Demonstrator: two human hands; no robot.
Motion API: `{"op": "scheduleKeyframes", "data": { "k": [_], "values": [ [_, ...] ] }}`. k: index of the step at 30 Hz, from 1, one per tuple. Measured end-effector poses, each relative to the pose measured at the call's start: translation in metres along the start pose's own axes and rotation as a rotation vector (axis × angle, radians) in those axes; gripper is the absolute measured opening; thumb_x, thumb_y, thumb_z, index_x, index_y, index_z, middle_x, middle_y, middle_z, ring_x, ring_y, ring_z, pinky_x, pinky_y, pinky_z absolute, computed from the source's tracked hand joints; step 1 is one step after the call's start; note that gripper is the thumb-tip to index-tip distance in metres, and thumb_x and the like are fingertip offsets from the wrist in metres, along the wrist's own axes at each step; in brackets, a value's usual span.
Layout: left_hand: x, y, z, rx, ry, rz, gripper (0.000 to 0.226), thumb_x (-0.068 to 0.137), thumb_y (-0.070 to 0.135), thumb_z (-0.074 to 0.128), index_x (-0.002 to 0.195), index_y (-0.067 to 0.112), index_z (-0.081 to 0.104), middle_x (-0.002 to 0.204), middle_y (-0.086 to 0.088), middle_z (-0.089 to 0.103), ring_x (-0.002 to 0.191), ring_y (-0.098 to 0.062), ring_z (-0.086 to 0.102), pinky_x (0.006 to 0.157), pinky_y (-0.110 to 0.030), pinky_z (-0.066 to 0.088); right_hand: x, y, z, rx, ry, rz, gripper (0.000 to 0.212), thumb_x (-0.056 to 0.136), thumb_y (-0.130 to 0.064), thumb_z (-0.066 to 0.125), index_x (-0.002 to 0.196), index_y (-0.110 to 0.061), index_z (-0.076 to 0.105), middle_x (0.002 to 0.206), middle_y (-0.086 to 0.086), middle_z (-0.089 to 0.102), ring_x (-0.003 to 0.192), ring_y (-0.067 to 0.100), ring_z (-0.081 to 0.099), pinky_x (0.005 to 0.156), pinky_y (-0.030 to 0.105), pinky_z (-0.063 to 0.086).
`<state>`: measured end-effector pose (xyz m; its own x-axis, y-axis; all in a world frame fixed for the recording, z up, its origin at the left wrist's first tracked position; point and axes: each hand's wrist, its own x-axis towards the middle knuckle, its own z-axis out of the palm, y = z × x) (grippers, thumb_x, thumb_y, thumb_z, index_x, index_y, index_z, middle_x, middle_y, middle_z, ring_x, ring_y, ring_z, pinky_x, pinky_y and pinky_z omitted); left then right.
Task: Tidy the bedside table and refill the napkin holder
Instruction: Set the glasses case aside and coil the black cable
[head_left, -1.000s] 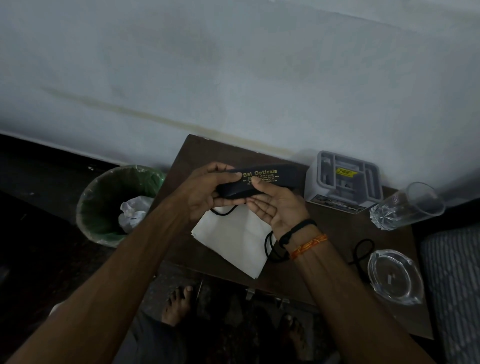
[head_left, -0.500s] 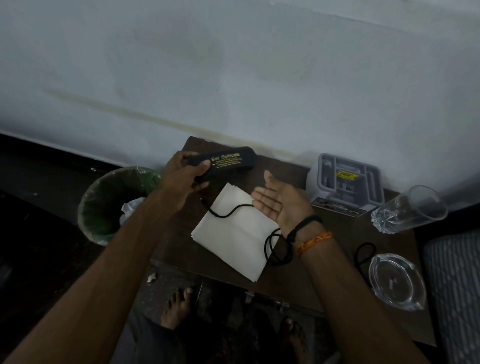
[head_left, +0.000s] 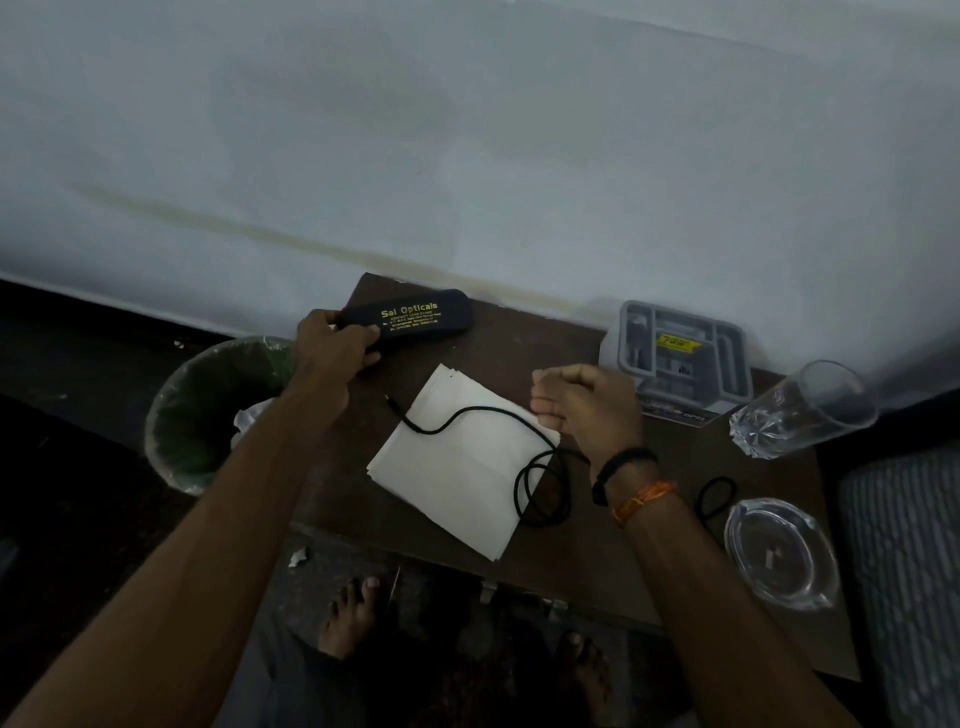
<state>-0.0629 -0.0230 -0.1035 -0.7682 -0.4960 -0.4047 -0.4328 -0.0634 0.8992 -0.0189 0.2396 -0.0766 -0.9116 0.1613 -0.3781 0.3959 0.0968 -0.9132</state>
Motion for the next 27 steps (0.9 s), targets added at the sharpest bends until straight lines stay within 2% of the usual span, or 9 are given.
{"op": "scheduleKeyframes", "data": {
  "k": [4,8,10,13,19,21,23,25,27],
  "values": [
    [0.002,0.0,0.0,0.081,0.007,0.021,0.045,0.088,0.01,0.071,0.128,-0.003,0.054,0.124,-0.018,0.062,0.101,-0.027,0.066,0.089,-0.041,0.059,0.0,0.002,-0.006,-0.126,-0.005,-0.05,0.013,0.086,-0.016,0.072,0.093,-0.005,0.072,0.082,0.011,0.074,0.08,0.025,0.074,0.068,0.033,0.06],
    [-0.003,0.0,0.003,0.184,0.039,0.061,0.045,0.086,0.018,0.075,0.121,-0.004,0.058,0.109,-0.016,0.064,0.087,-0.024,0.066,0.088,-0.045,0.059,-0.007,0.002,-0.012,-0.259,-0.009,-0.126,0.005,0.085,-0.02,0.073,0.083,-0.016,0.071,0.079,0.006,0.075,0.076,0.02,0.074,0.073,0.039,0.062],
    [-0.002,0.0,0.002,0.236,0.051,0.071,0.054,0.084,0.023,0.077,0.125,-0.004,0.055,0.122,-0.019,0.061,0.092,-0.027,0.065,0.087,-0.047,0.059,-0.008,0.004,-0.017,-0.324,-0.009,-0.169,0.005,0.084,-0.023,0.074,0.084,-0.019,0.071,0.079,0.004,0.075,0.074,0.016,0.073,0.075,0.041,0.062],
    [-0.002,0.0,-0.003,0.329,0.057,0.06,0.078,0.08,0.031,0.08,0.141,0.001,0.041,0.144,-0.018,0.043,0.115,-0.032,0.059,0.092,-0.049,0.056,-0.012,0.007,-0.026,-0.403,0.007,-0.198,0.008,0.082,-0.026,0.075,0.087,-0.021,0.071,0.081,-0.001,0.075,0.076,0.014,0.073,0.077,0.042,0.061],
    [-0.014,0.007,-0.008,0.454,0.076,0.107,0.08,0.081,0.036,0.079,0.143,0.004,0.038,0.145,-0.019,0.038,0.124,-0.034,0.052,0.095,-0.041,0.052,-0.027,0.01,-0.046,-0.672,0.047,-0.276,0.008,0.078,-0.015,0.072,0.079,-0.023,0.07,0.084,-0.001,0.074,0.081,0.017,0.07,0.079,0.04,0.059],
    [-0.032,0.008,-0.009,0.558,0.092,0.226,0.075,0.084,0.034,0.075,0.142,0.005,0.039,0.145,-0.02,0.037,0.127,-0.036,0.048,0.094,-0.039,0.048,-0.031,0.008,-0.048,-0.805,0.046,-0.308,0.013,0.076,-0.012,0.068,0.079,-0.024,0.071,0.09,-0.003,0.074,0.087,0.018,0.068,0.082,0.034,0.057],
    [-0.056,0.006,-0.009,0.642,0.043,0.447,0.061,0.084,0.035,0.072,0.134,0.007,0.05,0.135,-0.018,0.049,0.12,-0.034,0.054,0.093,-0.039,0.05,-0.036,0.008,-0.05,-0.877,0.027,-0.314,0.015,0.076,-0.01,0.066,0.08,-0.023,0.073,0.091,-0.002,0.075,0.089,0.019,0.068,0.084,0.033,0.055],
    [-0.08,0.0,-0.005,0.782,-0.154,0.639,0.042,0.085,0.03,0.07,0.12,0.008,0.063,0.117,-0.012,0.063,0.107,-0.029,0.062,0.087,-0.034,0.049,-0.038,0.009,-0.053,-0.92,0.025,-0.31,0.015,0.077,-0.01,0.066,0.082,-0.021,0.074,0.089,-0.001,0.075,0.09,0.02,0.068,0.086,0.035,0.055],
    [-0.097,-0.01,0.0,0.9,-0.362,0.761,0.036,0.087,0.026,0.072,0.118,0.009,0.066,0.116,-0.009,0.066,0.109,-0.026,0.061,0.093,-0.034,0.045,-0.04,0.011,-0.055,-0.941,0.037,-0.318,0.014,0.078,-0.01,0.066,0.084,-0.02,0.074,0.09,-0.001,0.075,0.092,0.021,0.068,0.086,0.036,0.055]
  ]
}}
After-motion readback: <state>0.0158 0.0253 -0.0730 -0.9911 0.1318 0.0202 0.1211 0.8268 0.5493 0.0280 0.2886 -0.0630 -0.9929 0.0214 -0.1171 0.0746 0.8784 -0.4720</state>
